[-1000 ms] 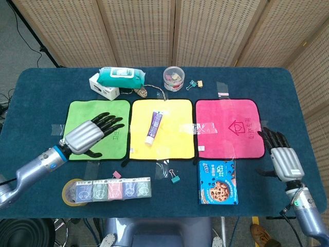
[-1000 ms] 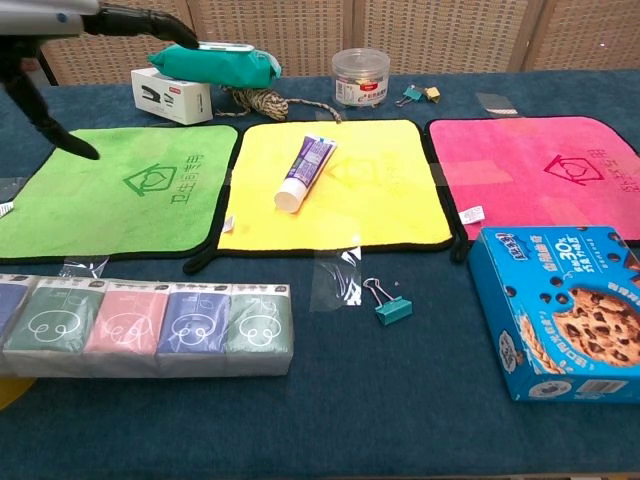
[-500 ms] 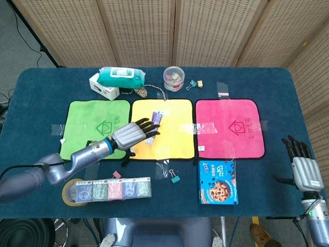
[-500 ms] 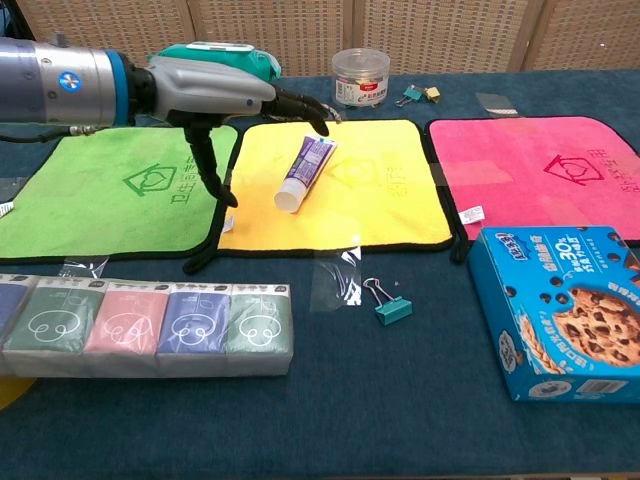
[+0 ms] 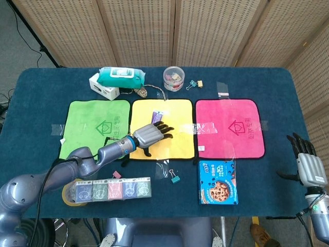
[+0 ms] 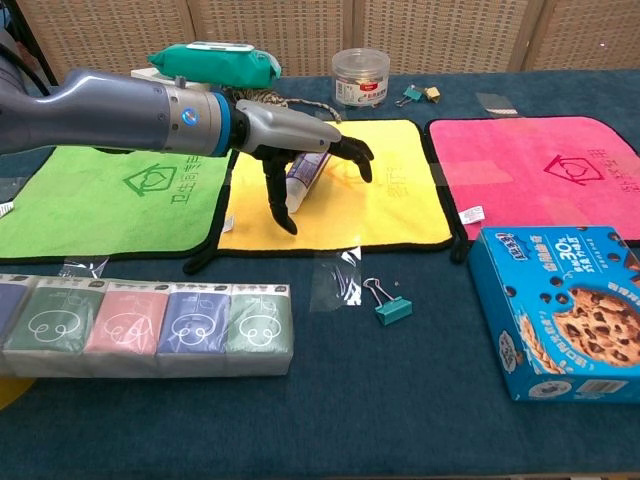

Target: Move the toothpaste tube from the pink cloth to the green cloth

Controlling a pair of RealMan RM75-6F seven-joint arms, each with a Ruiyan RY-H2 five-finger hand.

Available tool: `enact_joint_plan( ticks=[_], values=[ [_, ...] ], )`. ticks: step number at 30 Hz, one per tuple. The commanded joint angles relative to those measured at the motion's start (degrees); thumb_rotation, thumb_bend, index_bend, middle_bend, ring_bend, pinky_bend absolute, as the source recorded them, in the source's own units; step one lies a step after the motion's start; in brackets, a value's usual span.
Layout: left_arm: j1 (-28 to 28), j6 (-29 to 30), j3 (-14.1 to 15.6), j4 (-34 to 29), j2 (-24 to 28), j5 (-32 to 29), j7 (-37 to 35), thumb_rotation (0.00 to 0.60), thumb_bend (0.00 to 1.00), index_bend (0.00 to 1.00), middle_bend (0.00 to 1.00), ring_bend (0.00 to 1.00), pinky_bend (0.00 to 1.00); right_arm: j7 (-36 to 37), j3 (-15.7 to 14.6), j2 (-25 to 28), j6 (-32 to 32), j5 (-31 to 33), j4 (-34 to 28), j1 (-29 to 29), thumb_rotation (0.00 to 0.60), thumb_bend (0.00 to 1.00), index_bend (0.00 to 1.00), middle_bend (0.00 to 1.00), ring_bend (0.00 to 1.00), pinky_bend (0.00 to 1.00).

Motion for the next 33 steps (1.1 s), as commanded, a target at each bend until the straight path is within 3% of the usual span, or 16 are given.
enact_joint_plan(
  ticks=[1,10,18,33],
  values=[
    [-1.81,0.66,2.32,3.04,-2.35,0.37,-3.94,0.575,0.00,0.18,0.00,0.00,0.00,0.91,0.31,0.18,-0.39,-0.36,0.28,-0.18,0.600,0.00,0.00,0.00,0.00,0.00],
    [-2.08,2.08,5.29,3.89,-2.00,-1.04,-10.76,0.575,0.00,0.20,0.02,0.00,0.00,2.61,0.83,0.46,-1.03,-1.23,0.36,-0.49,0.600,0.00,0.00,0.00,0.00,0.00],
    [-1.77,1.31,6.48,3.15,-1.17,-2.74,-9.17,0.577,0.00,0.27,0.09,0.00,0.00,2.41,1.08,0.60,-0.98,-1.90,-0.18,-0.75,0.600,0.00,0.00,0.00,0.00,0.00],
    [0.44,1.81,8.04,-3.33,4.23,-5.44,-7.15,0.576,0.00,0.27,0.09,0.00,0.00,2.63,1.51,0.71,-1.67,-2.39,-0.59,-0.86,0.600,0.00,0.00,0.00,0.00,0.00]
  ],
)
